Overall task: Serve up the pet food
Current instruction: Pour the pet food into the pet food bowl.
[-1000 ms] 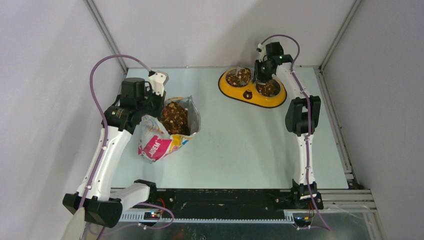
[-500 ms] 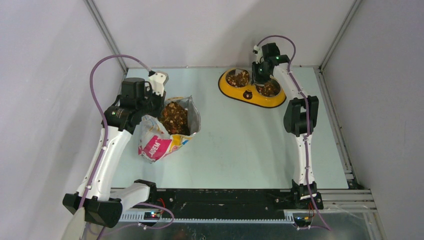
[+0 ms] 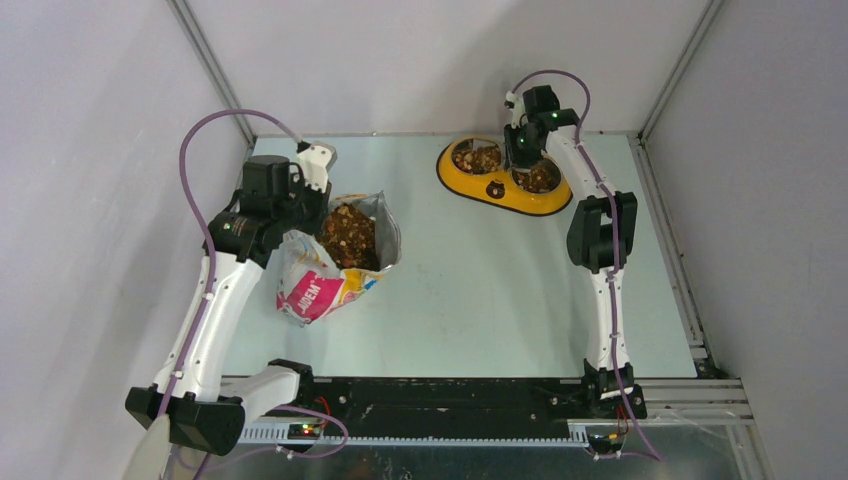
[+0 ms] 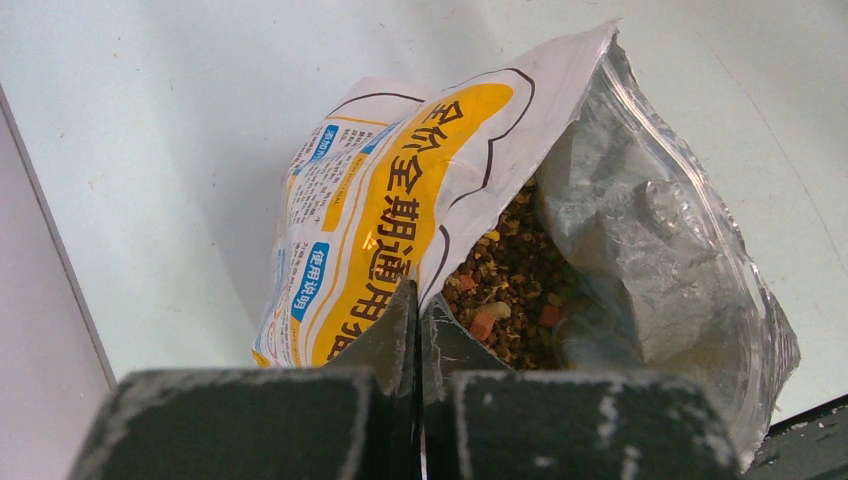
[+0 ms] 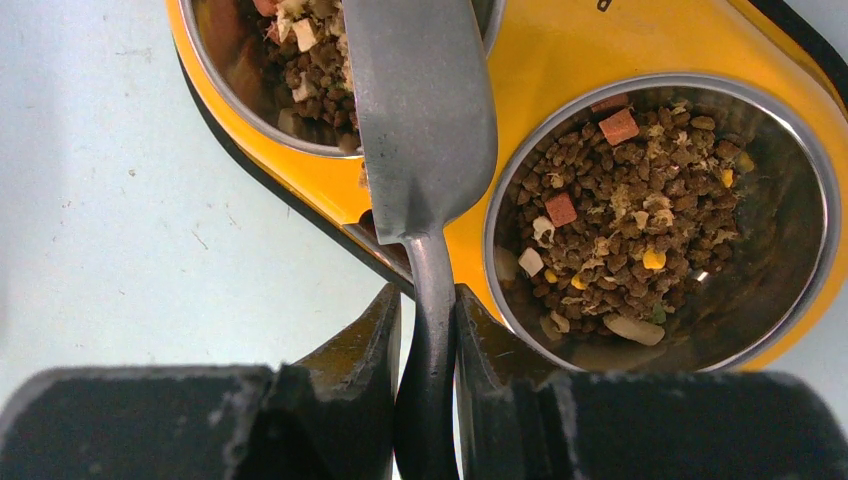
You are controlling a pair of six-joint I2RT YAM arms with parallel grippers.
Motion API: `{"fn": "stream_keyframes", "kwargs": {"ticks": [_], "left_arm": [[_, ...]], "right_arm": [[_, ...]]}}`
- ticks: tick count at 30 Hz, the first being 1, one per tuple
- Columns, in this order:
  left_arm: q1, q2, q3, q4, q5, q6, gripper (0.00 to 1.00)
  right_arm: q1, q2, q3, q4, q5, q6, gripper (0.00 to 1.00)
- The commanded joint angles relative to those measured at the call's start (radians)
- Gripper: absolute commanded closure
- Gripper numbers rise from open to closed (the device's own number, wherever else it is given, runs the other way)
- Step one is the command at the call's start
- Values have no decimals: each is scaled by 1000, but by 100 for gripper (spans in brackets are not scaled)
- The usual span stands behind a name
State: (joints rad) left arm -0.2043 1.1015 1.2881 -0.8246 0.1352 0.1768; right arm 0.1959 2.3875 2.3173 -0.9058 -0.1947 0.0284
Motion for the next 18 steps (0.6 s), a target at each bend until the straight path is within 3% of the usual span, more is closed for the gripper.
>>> {"fn": "stream_keyframes", "kwargs": {"ticks": [1,18], "left_arm": [[10,-35,17,25,13,6,100],[14,-38,16,22,14,6,100]], "right_arm": [[6,-79,72,9,14,-19,100],[14,-62,94,21,32,-26,100]]}}
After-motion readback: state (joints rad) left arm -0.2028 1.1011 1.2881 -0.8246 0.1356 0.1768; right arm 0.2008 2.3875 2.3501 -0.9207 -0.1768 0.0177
